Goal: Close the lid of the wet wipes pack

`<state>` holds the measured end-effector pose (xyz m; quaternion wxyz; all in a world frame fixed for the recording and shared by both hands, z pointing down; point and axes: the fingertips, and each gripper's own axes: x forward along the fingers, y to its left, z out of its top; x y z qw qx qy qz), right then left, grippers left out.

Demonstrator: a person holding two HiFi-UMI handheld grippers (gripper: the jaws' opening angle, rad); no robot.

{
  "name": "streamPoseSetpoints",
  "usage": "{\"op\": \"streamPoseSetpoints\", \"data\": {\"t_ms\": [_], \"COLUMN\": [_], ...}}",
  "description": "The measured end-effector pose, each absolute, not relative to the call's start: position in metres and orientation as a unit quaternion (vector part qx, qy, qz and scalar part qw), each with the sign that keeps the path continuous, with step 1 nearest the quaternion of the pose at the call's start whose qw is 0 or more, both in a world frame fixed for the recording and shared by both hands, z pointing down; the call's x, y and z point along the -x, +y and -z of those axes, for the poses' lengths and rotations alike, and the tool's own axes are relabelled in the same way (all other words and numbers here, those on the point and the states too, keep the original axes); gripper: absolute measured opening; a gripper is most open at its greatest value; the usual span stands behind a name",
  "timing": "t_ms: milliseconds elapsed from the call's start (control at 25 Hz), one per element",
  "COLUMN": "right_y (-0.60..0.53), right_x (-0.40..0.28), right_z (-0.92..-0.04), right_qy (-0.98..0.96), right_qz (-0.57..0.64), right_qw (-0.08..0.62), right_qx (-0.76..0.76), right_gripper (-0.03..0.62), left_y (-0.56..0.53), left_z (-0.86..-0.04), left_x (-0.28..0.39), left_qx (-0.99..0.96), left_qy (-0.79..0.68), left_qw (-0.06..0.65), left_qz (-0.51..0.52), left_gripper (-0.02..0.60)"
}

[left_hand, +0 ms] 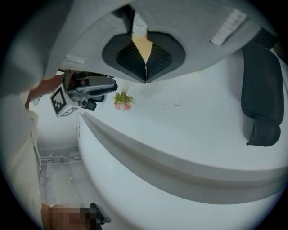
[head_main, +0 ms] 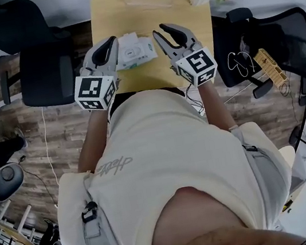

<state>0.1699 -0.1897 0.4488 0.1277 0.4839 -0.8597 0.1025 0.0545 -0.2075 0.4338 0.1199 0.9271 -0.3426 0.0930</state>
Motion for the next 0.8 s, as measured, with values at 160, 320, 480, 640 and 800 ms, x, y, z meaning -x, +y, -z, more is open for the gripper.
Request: {"op": "streamPoseSetpoints", "data": {"t_ms": [160,320,480,640,800], "right_y": [-0.189,-0.195,-0.201,-0.221,-0.238], "right_x": [-0.168,-0.163,-0.153,-0.147,-0.145], "right_z": [-0.469,-0.508,-0.553,-0.589,-0.620], "right_qy": [-0.860,-0.861,-0.860,-0.848,-0.835], "right_qz": [-0.121,-0.165,-0.172,-0.206,-0.245], "right_qw": [0.141,0.145,0.188,0.205,0.221], "right_qx": [-0.476,-0.458,-0.443,-0.444,-0.440], "right_gripper": [0.087,0.087,0.087,0.087,0.087], "left_y": [-0.206,-0.205,-0.200,-0.204,-0.208], "left_z": [-0.437,-0.443,-0.447,-0.457,-0.465], "left_x": [-0.049,-0.037,-0.027,-0.023,-0.021], "left_qx": [-0.924,-0.917,-0.915,-0.917,-0.917], "left_qy": [-0.351,-0.368,-0.374,-0.369,-0.369], "left_qw": [0.125,0.126,0.072,0.081,0.085], "left_qz": [-0.088,-0.092,-0.132,-0.129,-0.129], "left_gripper": [0.015,0.016,0.017,0.017,0.017]}}
